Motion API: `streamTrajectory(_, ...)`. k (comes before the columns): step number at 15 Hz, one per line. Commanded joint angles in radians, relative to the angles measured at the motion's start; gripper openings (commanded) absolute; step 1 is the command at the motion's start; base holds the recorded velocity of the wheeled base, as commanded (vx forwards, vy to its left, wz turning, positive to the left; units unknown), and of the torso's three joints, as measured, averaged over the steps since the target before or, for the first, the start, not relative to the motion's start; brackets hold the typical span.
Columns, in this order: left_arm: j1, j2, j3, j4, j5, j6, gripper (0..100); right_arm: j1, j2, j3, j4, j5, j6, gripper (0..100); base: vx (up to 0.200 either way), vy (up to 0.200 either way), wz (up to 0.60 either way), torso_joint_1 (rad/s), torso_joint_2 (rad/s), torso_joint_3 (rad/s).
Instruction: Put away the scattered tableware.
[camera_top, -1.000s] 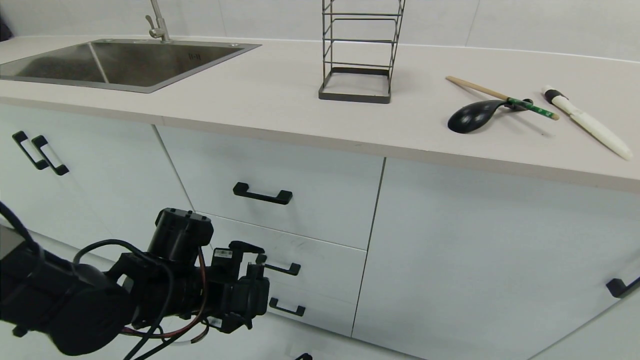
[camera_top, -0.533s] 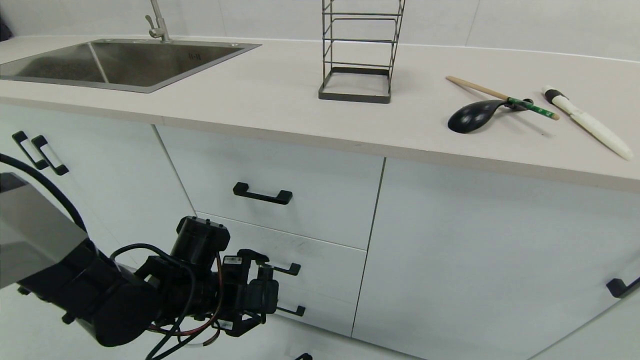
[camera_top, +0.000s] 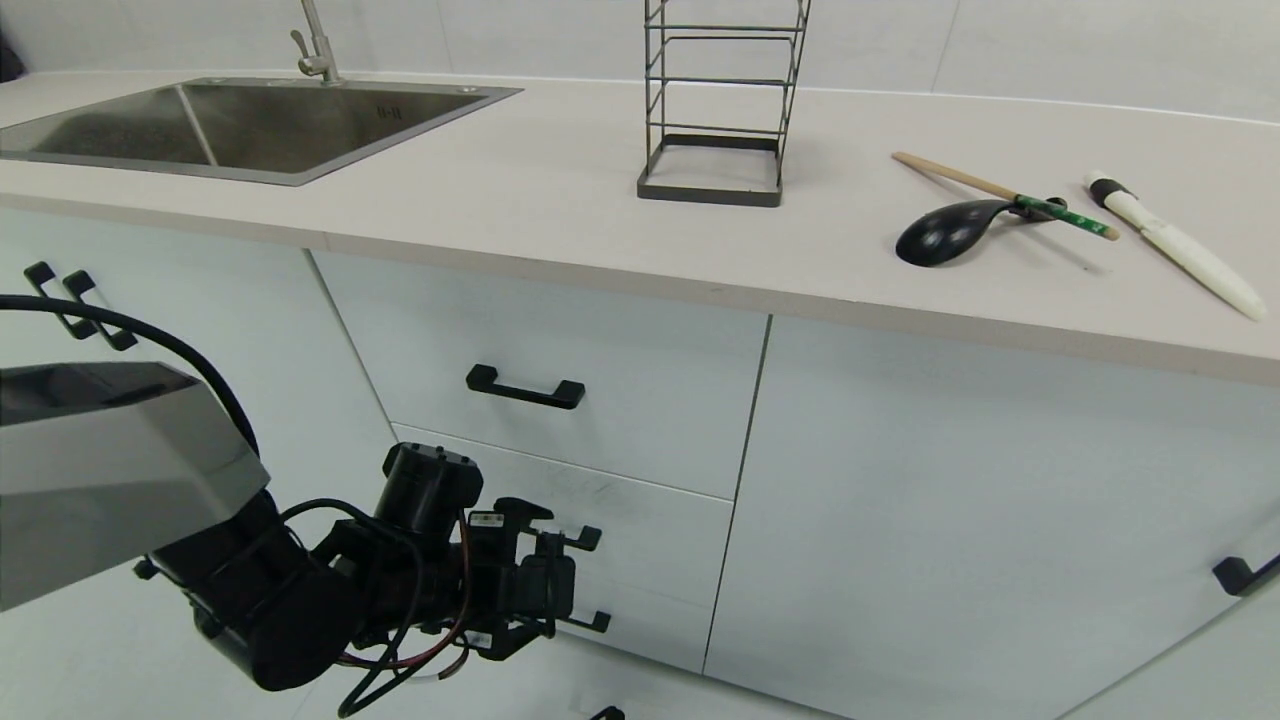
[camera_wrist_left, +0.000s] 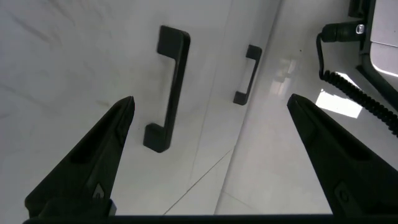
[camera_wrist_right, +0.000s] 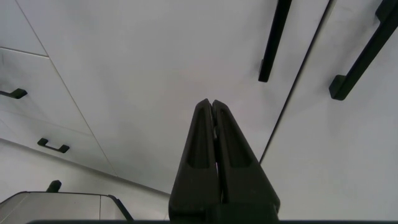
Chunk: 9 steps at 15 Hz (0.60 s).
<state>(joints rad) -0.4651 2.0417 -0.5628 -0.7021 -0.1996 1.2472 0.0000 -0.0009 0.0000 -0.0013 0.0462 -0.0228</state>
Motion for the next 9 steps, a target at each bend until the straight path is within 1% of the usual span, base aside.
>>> streamTrajectory(1,0.0,0.031,-0.005,-0.002,0.0,0.0,100,0.0,0.001,0.0,0.0,0.0,0.0,0,0.0,0.0,0.0,0.0,0.0,0.0)
streamTrajectory(4,0.0,0.051,-0.039,-0.002,0.0,0.003,100,0.0,0.001,0.0,0.0,0.0,0.0,0,0.0,0.0,0.0,0.0,0.0,0.0)
streamTrajectory(7,-0.003,0.075,-0.042,-0.005,0.0,0.003,100,0.0,0.001,0.0,0.0,0.001,0.0,0,0.0,0.0,0.0,0.0,0.0,0.0)
streamTrajectory(9,-0.001,0.094,-0.042,-0.036,0.002,0.003,100,0.0,0.001,0.0,0.0,0.001,0.0,0,0.0,0.0,0.0,0.0,0.0,0.0)
